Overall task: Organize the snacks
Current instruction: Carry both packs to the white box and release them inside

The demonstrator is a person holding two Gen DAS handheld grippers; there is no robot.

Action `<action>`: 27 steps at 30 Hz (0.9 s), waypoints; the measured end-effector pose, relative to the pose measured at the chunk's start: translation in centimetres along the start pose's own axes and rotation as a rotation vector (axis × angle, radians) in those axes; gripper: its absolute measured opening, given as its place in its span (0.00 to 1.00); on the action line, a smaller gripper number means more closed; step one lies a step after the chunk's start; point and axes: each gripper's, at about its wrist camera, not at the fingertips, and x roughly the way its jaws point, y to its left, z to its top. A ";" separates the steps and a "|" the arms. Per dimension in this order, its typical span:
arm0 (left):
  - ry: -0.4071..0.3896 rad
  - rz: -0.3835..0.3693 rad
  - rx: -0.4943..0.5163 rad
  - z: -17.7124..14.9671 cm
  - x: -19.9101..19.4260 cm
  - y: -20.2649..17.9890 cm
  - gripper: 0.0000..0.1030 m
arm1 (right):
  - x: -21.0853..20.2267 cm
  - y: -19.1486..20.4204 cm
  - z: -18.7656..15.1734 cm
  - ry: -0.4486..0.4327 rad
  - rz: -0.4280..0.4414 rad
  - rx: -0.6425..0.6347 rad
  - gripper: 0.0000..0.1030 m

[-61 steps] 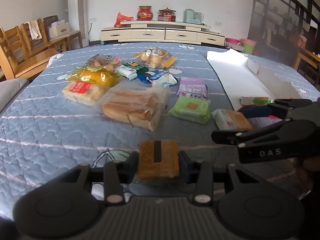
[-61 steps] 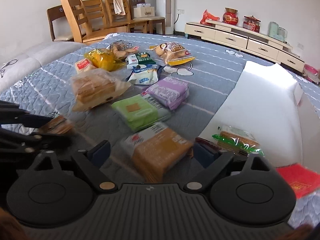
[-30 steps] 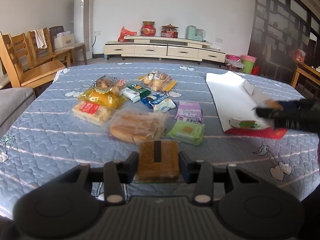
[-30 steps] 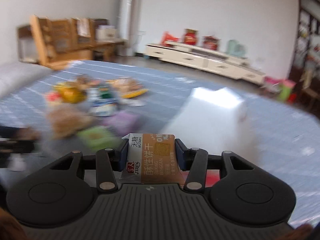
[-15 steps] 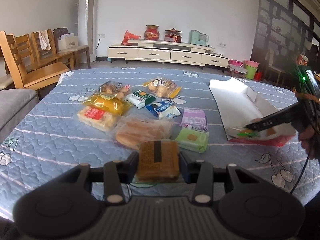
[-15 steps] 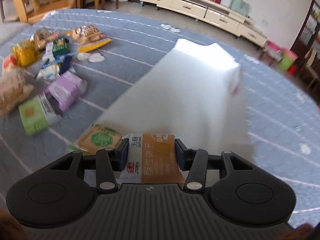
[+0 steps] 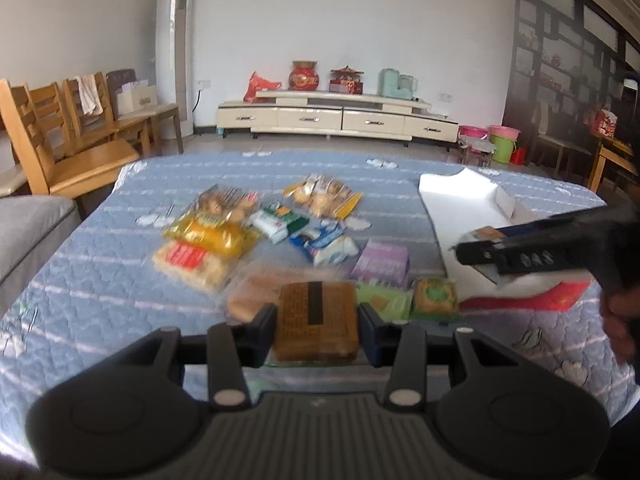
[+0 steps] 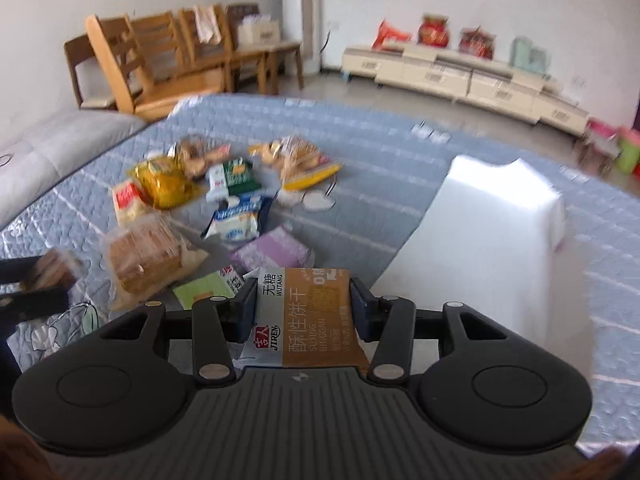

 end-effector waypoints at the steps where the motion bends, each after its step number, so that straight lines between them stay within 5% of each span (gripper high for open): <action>1: -0.010 -0.001 0.005 0.4 0.1 -0.4 0.41 | -1.4 0.4 -0.3 -0.027 -0.030 -0.005 0.57; 10: -0.061 -0.021 0.025 3.3 0.6 -3.0 0.41 | -7.2 0.9 -1.4 -0.128 -0.177 0.075 0.57; 27: -0.082 -0.075 0.086 6.3 2.1 -7.4 0.41 | -7.9 -1.7 -1.6 -0.178 -0.255 0.154 0.57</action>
